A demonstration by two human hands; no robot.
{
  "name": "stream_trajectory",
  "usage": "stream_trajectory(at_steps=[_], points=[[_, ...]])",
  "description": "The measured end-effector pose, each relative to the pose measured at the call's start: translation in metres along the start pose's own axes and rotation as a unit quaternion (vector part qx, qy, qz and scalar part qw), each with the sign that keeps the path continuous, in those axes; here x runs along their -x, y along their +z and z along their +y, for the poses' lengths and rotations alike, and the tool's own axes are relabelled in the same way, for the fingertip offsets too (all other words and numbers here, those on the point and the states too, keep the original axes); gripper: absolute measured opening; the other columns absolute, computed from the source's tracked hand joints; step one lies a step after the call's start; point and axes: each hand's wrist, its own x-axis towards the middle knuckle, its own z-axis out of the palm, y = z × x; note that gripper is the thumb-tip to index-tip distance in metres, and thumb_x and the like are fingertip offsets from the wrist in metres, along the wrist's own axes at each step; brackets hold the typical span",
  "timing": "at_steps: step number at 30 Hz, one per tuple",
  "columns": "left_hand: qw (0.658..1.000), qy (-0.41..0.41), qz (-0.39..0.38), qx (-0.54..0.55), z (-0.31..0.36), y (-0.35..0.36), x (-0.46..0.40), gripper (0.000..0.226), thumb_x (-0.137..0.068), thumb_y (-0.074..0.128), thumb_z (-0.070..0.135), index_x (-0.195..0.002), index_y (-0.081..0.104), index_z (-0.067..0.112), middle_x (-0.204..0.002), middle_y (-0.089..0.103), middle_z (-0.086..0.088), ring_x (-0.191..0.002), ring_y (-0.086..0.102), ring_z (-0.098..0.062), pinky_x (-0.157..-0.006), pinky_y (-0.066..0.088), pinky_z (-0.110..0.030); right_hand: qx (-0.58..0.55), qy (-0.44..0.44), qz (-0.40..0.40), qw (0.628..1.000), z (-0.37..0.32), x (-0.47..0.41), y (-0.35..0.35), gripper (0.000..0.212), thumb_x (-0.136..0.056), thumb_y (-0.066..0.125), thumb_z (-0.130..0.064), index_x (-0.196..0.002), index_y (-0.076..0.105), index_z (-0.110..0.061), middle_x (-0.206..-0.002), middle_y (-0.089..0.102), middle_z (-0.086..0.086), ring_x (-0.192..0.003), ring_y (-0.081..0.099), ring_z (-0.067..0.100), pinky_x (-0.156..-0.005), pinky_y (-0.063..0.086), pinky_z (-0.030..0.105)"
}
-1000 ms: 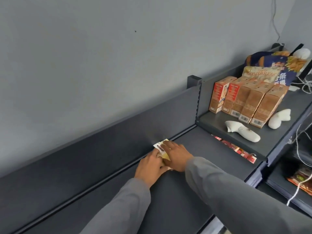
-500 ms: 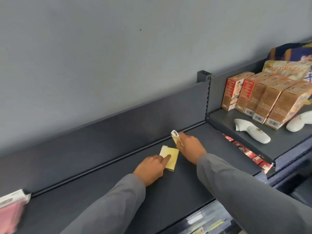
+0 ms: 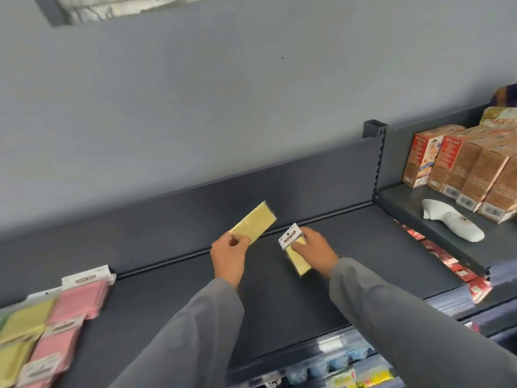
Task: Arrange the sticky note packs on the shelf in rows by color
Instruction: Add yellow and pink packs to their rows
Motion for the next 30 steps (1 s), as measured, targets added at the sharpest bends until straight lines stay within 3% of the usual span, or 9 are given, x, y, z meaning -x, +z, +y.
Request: stream_trajectory(at_steps=[4,8,11,14,17,20,25,28,30], points=[[0.974,-0.061,-0.071,0.206,-0.001,-0.048,0.015,0.020,-0.085,0.075,0.006,-0.098,0.061,0.000,-0.090,0.076,-0.013,-0.079,0.071,-0.023,-0.070,0.057,-0.029,-0.297,0.050,-0.128,0.945,-0.040,0.015,0.066,0.034,-0.094,0.046,0.007,-0.124,0.055,-0.006,-0.114,0.069,0.025,-0.101,0.068,0.046,-0.089,0.055,0.059],[0.982,-0.054,-0.059,0.173,-0.014,-0.121,0.024,0.034,-0.081,0.079,0.007,-0.106,0.055,0.009,-0.098,0.077,-0.011,-0.082,0.074,-0.021,-0.067,0.054,-0.022,-0.359,0.014,-0.194,0.913,-0.084,0.031,0.125,0.035,-0.096,0.058,-0.003,-0.130,0.054,-0.012,-0.124,0.066,0.024,-0.104,0.066,0.044,-0.084,0.058,0.055],[0.986,-0.042,-0.098,0.127,-0.031,-0.181,0.026,0.033,-0.081,0.079,0.009,-0.109,0.060,0.014,-0.094,0.077,-0.004,-0.080,0.075,-0.018,-0.068,0.054,-0.021,-0.306,-0.002,-0.244,0.920,-0.110,0.050,0.176,0.043,-0.091,0.072,-0.019,-0.131,0.056,-0.016,-0.121,0.068,0.022,-0.098,0.067,0.043,-0.088,0.054,0.058],[0.989,-0.010,-0.131,0.070,-0.050,-0.241,0.027,0.023,-0.089,0.071,0.030,-0.097,0.072,0.009,-0.090,0.076,-0.001,-0.080,0.071,-0.015,-0.076,0.054,-0.031,-0.267,-0.015,-0.240,0.933,-0.134,0.073,0.235,0.042,-0.088,0.075,-0.022,-0.127,0.060,-0.016,-0.117,0.071,0.016,-0.099,0.070,0.040,-0.087,0.055,0.057],[0.992,-0.056,-0.073,0.082,-0.062,-0.305,0.019,0.033,-0.093,0.061,0.046,-0.087,0.072,0.015,-0.079,0.073,0.004,-0.071,0.065,-0.010,-0.066,0.048,-0.021,-0.216,-0.030,-0.256,0.942,-0.161,0.087,0.285,0.037,-0.089,0.074,-0.021,-0.124,0.062,-0.019,-0.112,0.073,0.014,-0.098,0.071,0.040,-0.080,0.059,0.052],[0.998,0.006,-0.008,0.059,-0.077,-0.358,0.009,0.032,-0.082,0.075,0.051,-0.100,0.066,0.026,-0.091,0.072,-0.001,-0.080,0.066,-0.013,-0.068,0.052,-0.024,-0.111,-0.052,-0.295,0.948,-0.174,0.101,0.323,0.033,-0.089,0.074,-0.020,-0.120,0.064,-0.021,-0.110,0.074,0.009,-0.098,0.072,0.031,-0.083,0.060,0.047],[0.988,0.099,-0.074,-0.097,-0.096,-0.419,0.007,0.019,-0.085,0.077,0.024,-0.093,0.064,0.014,-0.081,0.066,-0.004,-0.068,0.058,-0.011,-0.065,0.048,-0.020,0.011,-0.090,-0.297,0.951,-0.191,0.114,0.368,0.032,-0.082,0.078,-0.013,-0.110,0.066,-0.024,-0.106,0.074,0.003,-0.095,0.072,0.021,-0.091,0.056,0.045],[0.969,0.109,-0.137,-0.175,-0.102,-0.448,0.007,0.031,-0.088,0.073,0.016,-0.115,0.058,0.021,-0.096,0.062,-0.001,-0.076,0.059,-0.018,-0.070,0.051,-0.026,0.053,-0.117,-0.289,0.949,-0.206,0.117,0.385,0.049,-0.073,0.082,-0.005,-0.112,0.065,-0.028,-0.107,0.072,0.000,-0.096,0.070,0.018,-0.089,0.056,0.039],[0.968,0.099,-0.174,-0.150,-0.104,-0.462,0.014,0.048,-0.090,0.068,0.009,-0.129,0.050,0.029,-0.108,0.060,-0.007,-0.078,0.062,-0.021,-0.073,0.056,-0.036,0.060,-0.137,-0.300,0.942,-0.212,0.118,0.395,0.064,-0.067,0.085,-0.005,-0.121,0.062,-0.031,-0.112,0.071,-0.004,-0.102,0.068,0.015,-0.090,0.055,0.033]])
